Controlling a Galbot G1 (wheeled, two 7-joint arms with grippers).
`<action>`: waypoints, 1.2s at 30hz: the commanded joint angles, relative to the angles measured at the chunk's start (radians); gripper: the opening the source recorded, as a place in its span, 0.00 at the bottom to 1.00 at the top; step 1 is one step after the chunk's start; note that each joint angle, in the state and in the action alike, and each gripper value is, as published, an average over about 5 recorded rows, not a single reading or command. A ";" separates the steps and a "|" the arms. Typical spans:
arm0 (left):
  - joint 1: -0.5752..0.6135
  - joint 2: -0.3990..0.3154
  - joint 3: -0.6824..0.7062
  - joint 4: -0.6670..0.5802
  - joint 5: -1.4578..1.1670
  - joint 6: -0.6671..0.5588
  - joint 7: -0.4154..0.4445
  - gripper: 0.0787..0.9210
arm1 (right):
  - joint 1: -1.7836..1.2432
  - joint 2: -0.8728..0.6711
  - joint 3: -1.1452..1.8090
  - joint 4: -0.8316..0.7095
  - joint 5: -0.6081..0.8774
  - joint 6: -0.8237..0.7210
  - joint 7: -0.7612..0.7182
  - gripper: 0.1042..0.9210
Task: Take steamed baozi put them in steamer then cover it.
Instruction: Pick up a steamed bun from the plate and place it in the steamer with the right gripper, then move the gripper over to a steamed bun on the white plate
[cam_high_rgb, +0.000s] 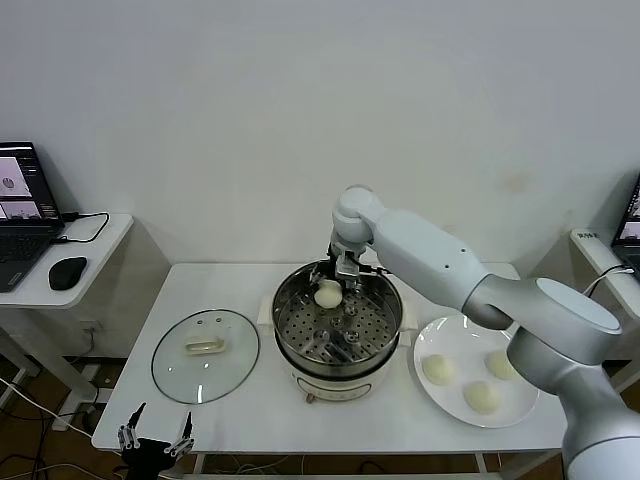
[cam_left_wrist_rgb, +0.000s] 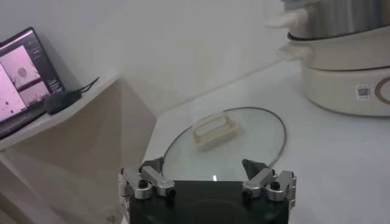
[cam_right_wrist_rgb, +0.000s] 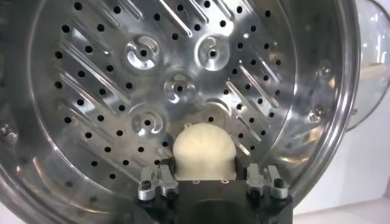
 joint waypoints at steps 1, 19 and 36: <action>0.005 0.004 -0.002 -0.009 -0.001 0.000 0.002 0.88 | 0.033 -0.018 -0.002 0.033 0.126 -0.088 -0.081 0.86; -0.003 0.024 0.014 -0.093 -0.072 0.047 0.053 0.88 | 0.315 -0.472 -0.050 0.367 0.758 -0.896 -0.124 0.88; 0.007 0.035 0.042 -0.113 -0.070 0.052 0.061 0.88 | -0.158 -0.906 0.187 0.600 0.600 -1.220 -0.181 0.88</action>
